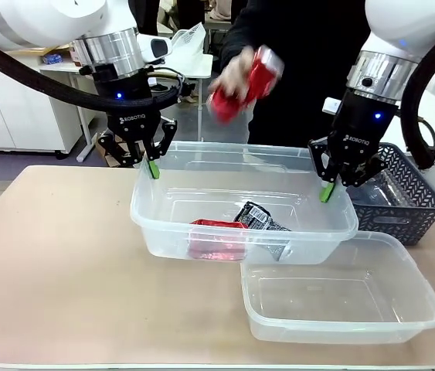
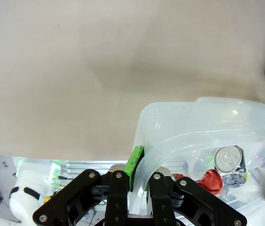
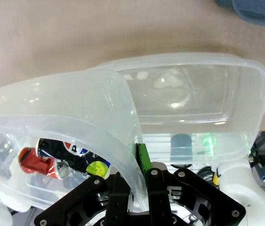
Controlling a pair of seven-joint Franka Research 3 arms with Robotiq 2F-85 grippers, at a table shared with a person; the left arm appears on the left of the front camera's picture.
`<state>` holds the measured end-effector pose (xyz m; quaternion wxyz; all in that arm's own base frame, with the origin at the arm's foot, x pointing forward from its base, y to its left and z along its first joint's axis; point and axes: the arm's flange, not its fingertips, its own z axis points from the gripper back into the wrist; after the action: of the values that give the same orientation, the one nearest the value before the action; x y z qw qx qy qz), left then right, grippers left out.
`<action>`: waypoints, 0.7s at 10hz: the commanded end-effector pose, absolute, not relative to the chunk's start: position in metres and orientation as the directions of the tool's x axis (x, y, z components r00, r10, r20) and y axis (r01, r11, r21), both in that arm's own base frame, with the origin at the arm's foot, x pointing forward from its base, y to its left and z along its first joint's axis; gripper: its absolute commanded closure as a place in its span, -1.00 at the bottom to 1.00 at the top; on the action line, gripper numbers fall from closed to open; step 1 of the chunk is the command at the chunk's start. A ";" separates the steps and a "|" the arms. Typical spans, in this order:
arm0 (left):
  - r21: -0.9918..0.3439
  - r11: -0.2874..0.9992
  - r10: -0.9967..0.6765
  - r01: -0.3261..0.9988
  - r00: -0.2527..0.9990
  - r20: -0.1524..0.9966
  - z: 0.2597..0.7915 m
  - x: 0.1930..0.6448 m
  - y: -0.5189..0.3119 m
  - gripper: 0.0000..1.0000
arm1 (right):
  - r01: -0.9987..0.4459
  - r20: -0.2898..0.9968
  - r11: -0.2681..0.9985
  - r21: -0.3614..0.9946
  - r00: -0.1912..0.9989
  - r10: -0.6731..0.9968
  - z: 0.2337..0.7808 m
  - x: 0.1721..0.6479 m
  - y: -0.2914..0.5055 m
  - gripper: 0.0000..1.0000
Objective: Sort the waste into each basket.
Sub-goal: Offer the picked Organizing box to the human.
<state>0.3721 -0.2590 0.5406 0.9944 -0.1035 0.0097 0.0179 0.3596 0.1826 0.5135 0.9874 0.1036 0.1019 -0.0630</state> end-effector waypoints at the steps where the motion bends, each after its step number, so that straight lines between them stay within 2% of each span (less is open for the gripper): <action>1: -0.225 0.973 0.043 -0.047 0.999 -0.023 0.549 0.375 -0.256 0.89 | 0.150 -0.211 0.969 0.198 0.972 -0.107 0.514 0.359 0.181 0.89; 7: -0.225 0.973 0.043 -0.047 0.999 -0.023 0.549 0.375 -0.256 0.89 | 0.150 -0.211 0.969 0.198 0.972 -0.107 0.514 0.359 0.181 0.89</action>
<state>0.3721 -0.2590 0.5405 0.9944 -0.1034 0.0099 0.0179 0.3596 0.1826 0.5135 0.9874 0.1036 0.1020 -0.0630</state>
